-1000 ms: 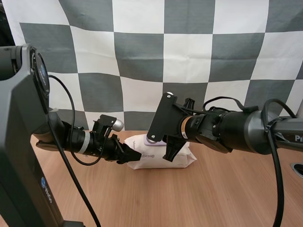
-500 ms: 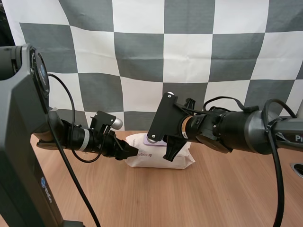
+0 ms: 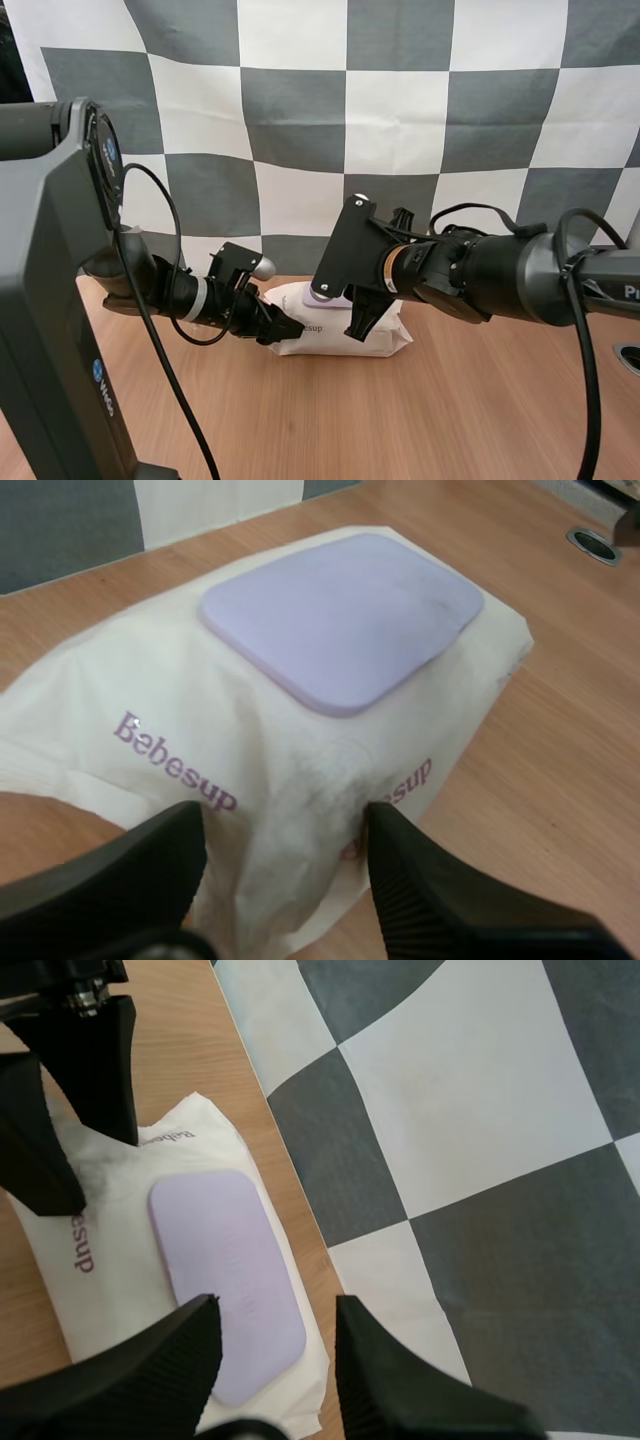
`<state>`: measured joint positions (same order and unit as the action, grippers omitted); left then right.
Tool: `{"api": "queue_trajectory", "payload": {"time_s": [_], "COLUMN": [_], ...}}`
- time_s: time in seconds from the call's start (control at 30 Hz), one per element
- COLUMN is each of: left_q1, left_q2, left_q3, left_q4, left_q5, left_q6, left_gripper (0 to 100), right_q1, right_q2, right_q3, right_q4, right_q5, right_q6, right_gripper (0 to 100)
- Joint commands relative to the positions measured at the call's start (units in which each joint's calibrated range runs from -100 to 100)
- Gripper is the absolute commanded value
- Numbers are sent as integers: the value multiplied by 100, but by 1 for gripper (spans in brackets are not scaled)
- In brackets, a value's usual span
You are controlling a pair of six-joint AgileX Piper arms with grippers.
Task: Open the wet wipes lid
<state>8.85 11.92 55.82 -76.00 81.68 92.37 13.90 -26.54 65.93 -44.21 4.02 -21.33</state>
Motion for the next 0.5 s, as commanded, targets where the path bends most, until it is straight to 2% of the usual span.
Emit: {"api": "queue_trajectory", "payload": {"time_s": [0.0, 0.17, 0.27, 0.33, 0.37, 0.43, 0.47], "left_q1": [-53, -175, -175, -175, -167, -167, -167], "left_q2": [71, 368, 377, 377, 377, 377, 377], "left_q3": [-6, 6, 6, -8, -8, -8, -8], "left_q4": [69, 99, 0, 0, 0, 0, 21], "left_q5": [-10, -68, -81, -81, -81, -81, -81], "left_q6": [95, 95, 95, 95, 95, 95, 95], "left_gripper": [80, 76, 76, 72, 64, 44, 29], "right_q1": [2, 2, 2, 2, 2, 2, 2], "right_q2": [2, 2, 2, 2, 2, 2, 2], "right_q3": [1, 1, 1, 1, 1, 1, 1], "right_q4": [1, 1, 18, 18, 18, 18, 7], "right_q5": [21, 21, 87, 158, 198, 198, 198], "right_q6": [5, 5, 5, 5, 5, 5, 5], "right_gripper": [62, 62, 62, 59, 54, 41, 33]}}
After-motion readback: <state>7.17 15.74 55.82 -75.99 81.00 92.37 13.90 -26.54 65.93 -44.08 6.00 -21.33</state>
